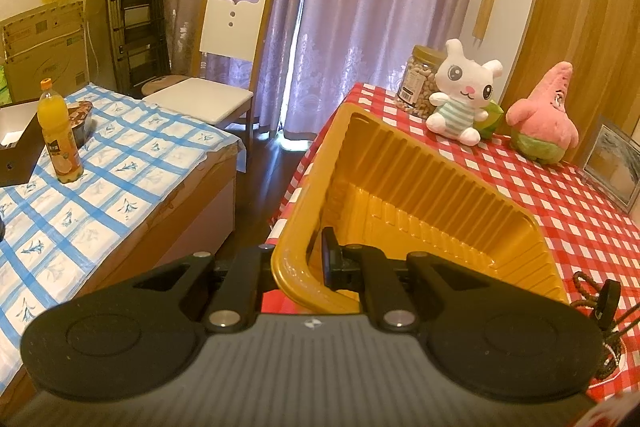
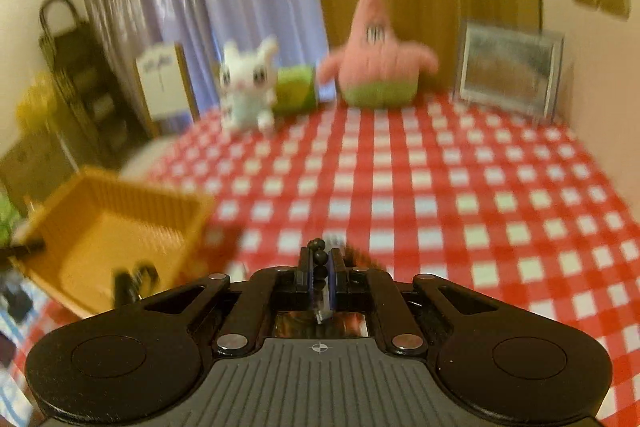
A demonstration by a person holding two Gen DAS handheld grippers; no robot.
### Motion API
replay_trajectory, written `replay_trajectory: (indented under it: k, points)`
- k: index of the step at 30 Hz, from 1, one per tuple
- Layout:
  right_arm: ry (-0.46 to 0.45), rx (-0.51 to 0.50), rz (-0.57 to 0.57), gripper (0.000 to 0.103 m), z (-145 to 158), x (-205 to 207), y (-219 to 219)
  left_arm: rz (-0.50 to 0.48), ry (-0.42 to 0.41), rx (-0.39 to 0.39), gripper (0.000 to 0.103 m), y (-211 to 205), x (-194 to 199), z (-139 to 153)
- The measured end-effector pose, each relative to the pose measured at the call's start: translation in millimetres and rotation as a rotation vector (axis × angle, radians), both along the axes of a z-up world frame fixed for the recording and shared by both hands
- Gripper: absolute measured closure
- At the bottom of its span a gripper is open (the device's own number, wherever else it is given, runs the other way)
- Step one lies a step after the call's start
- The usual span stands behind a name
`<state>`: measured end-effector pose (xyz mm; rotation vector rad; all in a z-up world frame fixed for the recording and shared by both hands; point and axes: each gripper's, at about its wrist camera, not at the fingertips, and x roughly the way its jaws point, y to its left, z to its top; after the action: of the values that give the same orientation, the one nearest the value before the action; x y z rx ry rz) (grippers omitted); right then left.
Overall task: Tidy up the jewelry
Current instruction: 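Grasp a dark bead strand from the pile with the right gripper, then lift the bead strand high with the right gripper to untangle it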
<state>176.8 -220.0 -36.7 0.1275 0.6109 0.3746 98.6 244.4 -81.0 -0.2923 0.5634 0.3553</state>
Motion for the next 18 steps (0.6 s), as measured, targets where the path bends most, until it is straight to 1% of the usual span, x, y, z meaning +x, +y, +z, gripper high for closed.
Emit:
replay_trajectory:
  k: [4,10,18]
  points:
    - [-0.07,0.041,-0.018,0.096,35.4,-10.0,-3.5,-0.007,-0.003,-0.002,0.093,0.2,1.0,1.7]
    - [-0.141,0.078,-0.038,0.096,79.8,-20.0,-5.9,-0.019,-0.009,-0.002,0.093,1.0,0.8,2.2]
    - [-0.259,0.112,-0.026,0.096,130.4,-30.3,-2.5,-0.032,-0.014,-0.002,0.093,1.7,-0.8,2.3]
